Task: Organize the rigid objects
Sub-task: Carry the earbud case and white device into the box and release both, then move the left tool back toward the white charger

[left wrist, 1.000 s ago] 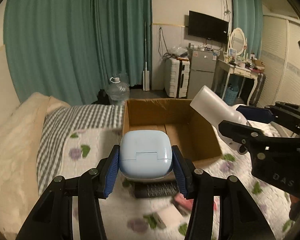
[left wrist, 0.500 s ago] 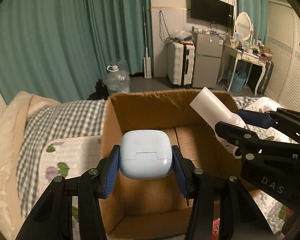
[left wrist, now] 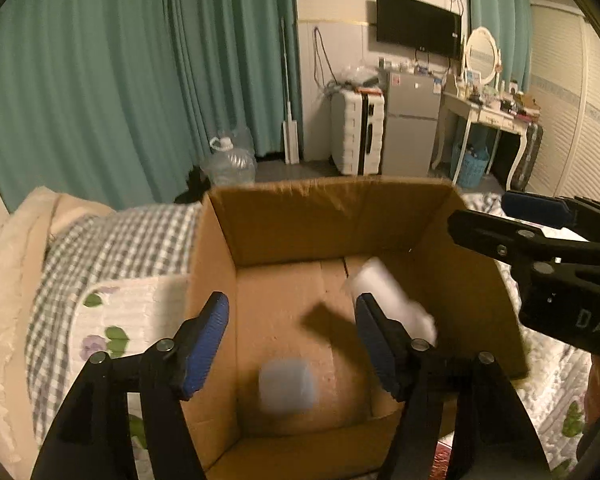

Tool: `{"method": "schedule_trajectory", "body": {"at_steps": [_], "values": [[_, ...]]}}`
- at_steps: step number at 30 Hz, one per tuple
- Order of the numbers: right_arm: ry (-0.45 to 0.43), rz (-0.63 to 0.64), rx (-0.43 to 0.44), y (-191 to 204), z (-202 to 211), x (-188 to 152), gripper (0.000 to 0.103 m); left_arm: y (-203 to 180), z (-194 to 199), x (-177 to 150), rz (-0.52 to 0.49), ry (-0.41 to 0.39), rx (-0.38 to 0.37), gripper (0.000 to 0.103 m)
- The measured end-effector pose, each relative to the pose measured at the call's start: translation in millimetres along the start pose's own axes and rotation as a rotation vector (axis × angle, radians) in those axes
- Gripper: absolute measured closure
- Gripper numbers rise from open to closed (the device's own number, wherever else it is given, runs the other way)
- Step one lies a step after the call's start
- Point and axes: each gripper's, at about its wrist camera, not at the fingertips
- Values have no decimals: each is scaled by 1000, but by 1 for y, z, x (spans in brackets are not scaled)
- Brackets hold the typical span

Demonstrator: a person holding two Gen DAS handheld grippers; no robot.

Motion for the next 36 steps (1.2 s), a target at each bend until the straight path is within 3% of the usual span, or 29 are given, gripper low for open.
{"method": "schedule_trajectory", "body": {"at_steps": [4, 12, 16, 21, 28, 36], "values": [[-28, -7, -12, -4, 33, 14, 34, -1, 34, 19, -11, -44, 26, 29], [-126, 24, -45, -6, 131, 37, 8, 4, 121, 38, -22, -139, 57, 24], [-169, 30, -47, -4, 172, 38, 0, 8, 157, 34, 1, -169, 72, 24], [-204, 53, -51, 0, 210, 25, 0, 9, 182, 15, 22, -180, 81, 23], [-153, 69, -32, 7, 213, -15, 0, 5, 177, -26, 3, -137, 72, 23], [-9, 31, -18, -1, 168, -77, 0, -7, 132, -81, 5, -17, 40, 23]]}}
Point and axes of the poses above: each gripper's, at about its wrist camera, not at the fingertips, and z roughly against the way its jaws point, y to its left, x to its top, and after that the axes turned 14 degrees about -y, right-handed
